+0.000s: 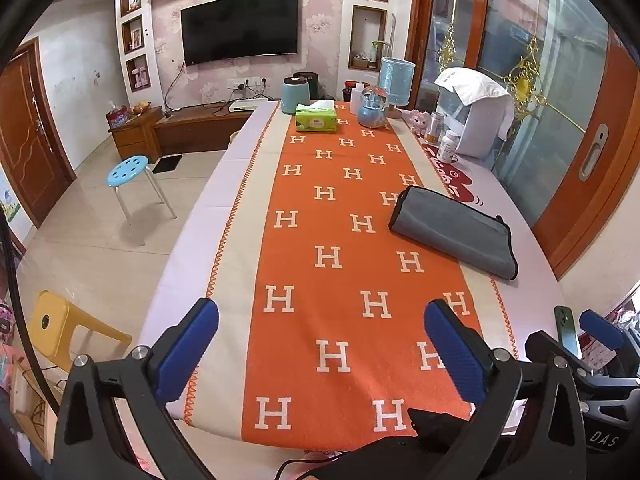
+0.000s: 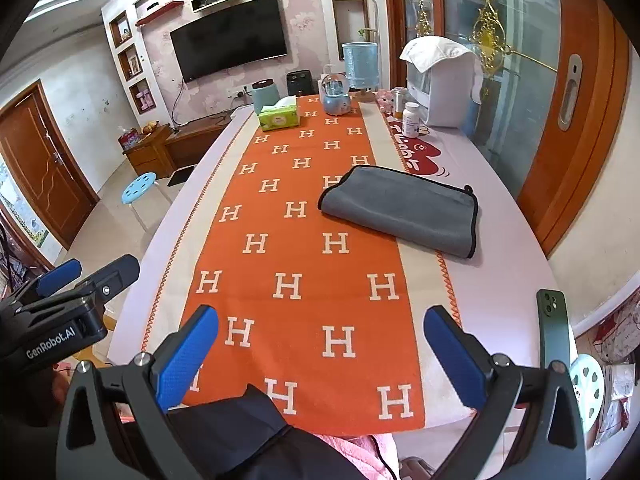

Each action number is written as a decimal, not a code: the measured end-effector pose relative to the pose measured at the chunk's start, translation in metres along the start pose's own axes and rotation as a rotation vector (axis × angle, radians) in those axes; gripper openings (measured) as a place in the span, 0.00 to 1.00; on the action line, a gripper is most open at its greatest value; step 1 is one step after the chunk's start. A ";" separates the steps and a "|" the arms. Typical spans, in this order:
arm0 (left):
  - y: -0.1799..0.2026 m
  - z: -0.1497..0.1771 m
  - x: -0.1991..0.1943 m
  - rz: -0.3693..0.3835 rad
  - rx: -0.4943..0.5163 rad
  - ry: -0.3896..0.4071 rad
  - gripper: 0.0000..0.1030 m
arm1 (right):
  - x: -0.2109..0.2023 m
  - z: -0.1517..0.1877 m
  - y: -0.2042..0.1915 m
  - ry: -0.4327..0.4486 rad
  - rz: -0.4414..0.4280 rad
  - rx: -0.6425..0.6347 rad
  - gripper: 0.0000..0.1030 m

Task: Fold towel

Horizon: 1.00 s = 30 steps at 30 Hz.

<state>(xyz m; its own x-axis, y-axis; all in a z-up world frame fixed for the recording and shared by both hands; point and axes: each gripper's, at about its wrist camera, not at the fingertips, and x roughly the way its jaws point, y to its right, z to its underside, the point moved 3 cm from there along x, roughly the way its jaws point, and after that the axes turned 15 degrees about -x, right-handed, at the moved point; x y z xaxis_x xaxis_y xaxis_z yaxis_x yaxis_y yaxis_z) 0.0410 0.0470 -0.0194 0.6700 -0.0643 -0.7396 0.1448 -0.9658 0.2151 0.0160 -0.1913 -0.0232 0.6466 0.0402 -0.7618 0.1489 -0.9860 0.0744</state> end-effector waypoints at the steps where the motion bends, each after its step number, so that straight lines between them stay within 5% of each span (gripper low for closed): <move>1: 0.000 0.001 0.000 0.002 0.003 -0.002 0.99 | -0.001 0.000 0.000 0.002 0.003 0.001 1.00; 30: 0.002 0.005 0.002 0.006 0.068 -0.021 0.99 | 0.005 0.014 -0.006 -0.034 0.009 0.050 1.00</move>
<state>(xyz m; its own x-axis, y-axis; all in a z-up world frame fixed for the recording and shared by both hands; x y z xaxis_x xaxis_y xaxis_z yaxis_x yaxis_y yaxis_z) 0.0392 0.0438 -0.0241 0.6550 -0.0752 -0.7519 0.0901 -0.9802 0.1765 0.0080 -0.1873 -0.0360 0.6222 0.0264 -0.7824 0.1048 -0.9932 0.0499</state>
